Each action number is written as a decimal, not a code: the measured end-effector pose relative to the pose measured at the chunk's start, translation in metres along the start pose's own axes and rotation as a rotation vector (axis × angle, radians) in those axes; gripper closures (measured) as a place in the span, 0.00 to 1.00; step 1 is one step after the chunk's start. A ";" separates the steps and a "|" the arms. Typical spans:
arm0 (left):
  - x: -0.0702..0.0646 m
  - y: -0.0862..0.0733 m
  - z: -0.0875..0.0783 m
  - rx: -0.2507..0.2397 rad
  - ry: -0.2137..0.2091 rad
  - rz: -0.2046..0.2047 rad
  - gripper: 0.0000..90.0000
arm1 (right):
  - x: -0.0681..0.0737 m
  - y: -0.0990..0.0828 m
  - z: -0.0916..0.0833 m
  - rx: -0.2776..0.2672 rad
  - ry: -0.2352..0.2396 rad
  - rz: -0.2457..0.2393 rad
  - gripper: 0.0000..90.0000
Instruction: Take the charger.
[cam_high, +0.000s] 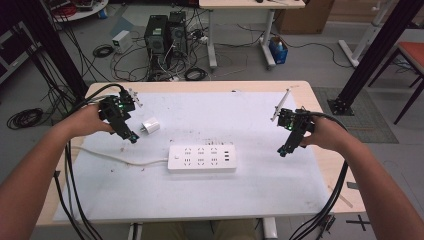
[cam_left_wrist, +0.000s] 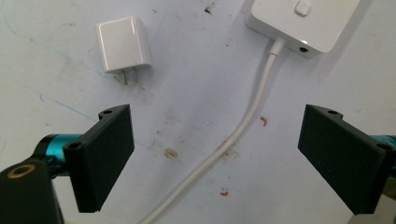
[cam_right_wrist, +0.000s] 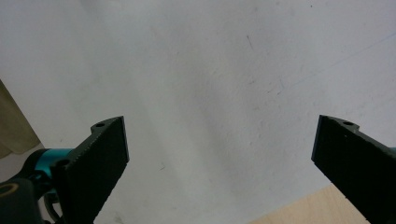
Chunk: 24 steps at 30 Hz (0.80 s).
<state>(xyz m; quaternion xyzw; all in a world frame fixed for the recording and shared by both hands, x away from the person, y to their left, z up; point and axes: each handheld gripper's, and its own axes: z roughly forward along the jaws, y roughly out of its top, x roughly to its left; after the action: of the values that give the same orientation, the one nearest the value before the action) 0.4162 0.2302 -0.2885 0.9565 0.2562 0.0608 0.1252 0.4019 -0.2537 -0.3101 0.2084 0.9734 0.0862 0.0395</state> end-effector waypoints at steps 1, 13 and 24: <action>0.001 0.001 -0.001 -0.004 0.003 -0.001 0.12 | 0.000 0.000 0.000 -0.001 0.000 0.000 0.04; 0.021 0.018 0.001 -0.095 0.084 -0.121 0.12 | 0.005 -0.002 -0.006 -0.029 -0.015 0.004 0.04; 0.044 0.027 0.025 -0.174 0.135 -0.163 0.12 | 0.004 -0.007 -0.005 -0.045 -0.026 0.018 0.04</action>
<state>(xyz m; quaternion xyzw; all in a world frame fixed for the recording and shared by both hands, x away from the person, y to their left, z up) 0.4710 0.2245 -0.3031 0.9118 0.3346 0.1368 0.1946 0.3945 -0.2593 -0.3067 0.2173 0.9687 0.1056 0.0563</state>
